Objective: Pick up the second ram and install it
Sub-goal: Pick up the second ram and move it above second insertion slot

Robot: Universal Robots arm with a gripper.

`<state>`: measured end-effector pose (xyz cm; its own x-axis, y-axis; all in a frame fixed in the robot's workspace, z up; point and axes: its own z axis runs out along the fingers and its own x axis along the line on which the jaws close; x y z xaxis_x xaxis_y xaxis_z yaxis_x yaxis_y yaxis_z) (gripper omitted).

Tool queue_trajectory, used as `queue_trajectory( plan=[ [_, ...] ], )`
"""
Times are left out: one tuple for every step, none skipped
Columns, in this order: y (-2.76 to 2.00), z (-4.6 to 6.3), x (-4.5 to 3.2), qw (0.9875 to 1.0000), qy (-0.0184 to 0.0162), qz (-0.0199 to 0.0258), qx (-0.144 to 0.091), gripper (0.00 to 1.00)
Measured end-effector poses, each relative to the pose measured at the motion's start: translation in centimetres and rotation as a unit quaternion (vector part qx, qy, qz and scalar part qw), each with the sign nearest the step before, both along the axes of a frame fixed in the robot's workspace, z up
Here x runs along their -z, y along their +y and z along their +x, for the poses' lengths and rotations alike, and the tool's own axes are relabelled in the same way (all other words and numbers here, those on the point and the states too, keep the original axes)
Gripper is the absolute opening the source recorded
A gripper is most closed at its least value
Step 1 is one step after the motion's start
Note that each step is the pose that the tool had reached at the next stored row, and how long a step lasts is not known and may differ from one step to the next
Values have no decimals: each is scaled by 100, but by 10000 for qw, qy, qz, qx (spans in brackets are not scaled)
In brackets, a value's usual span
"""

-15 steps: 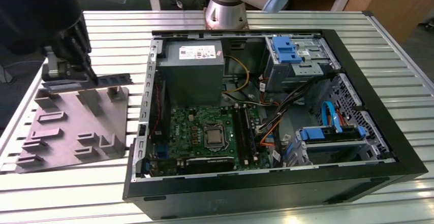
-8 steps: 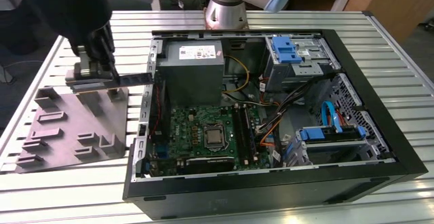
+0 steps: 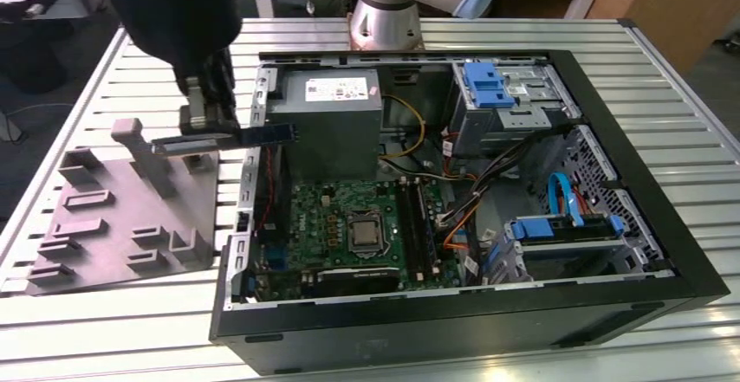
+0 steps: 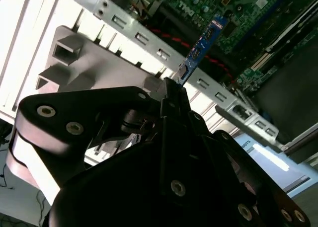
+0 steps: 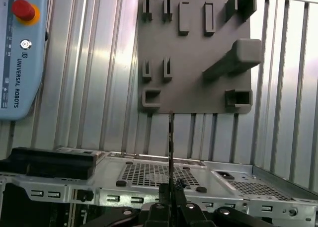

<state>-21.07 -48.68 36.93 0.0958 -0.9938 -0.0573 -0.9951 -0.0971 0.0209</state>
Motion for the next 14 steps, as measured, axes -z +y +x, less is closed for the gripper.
queue_trajectory(
  plan=[
    [0, 44, 1, 10000, 0, 0, 0, 14],
    [0, 89, 2, 10000, 0, 0, -1, 14],
    [0, 132, 2, 10000, 0, 0, 0, 14],
    [0, 179, 3, 10000, -1, 1, 0, 14],
    [0, 222, 4, 10000, -1, 1, 0, 14],
    [0, 265, 4, 10000, 0, 1, 0, 14],
    [0, 305, 5, 10000, 0, 1, 0, 14],
    [0, 345, 5, 10000, 0, 0, 0, 14],
    [0, 386, 6, 10000, 0, 0, 0, 14],
    [0, 426, 6, 10000, 0, 0, 0, 14],
    [0, 471, 8, 10000, -1, 1, 0, 14],
    [0, 511, 8, 10000, 0, 0, 0, 14],
    [0, 550, 9, 10000, 0, 0, 0, 14],
    [0, 589, 10, 10000, 0, 0, 1, 14]
  ],
)
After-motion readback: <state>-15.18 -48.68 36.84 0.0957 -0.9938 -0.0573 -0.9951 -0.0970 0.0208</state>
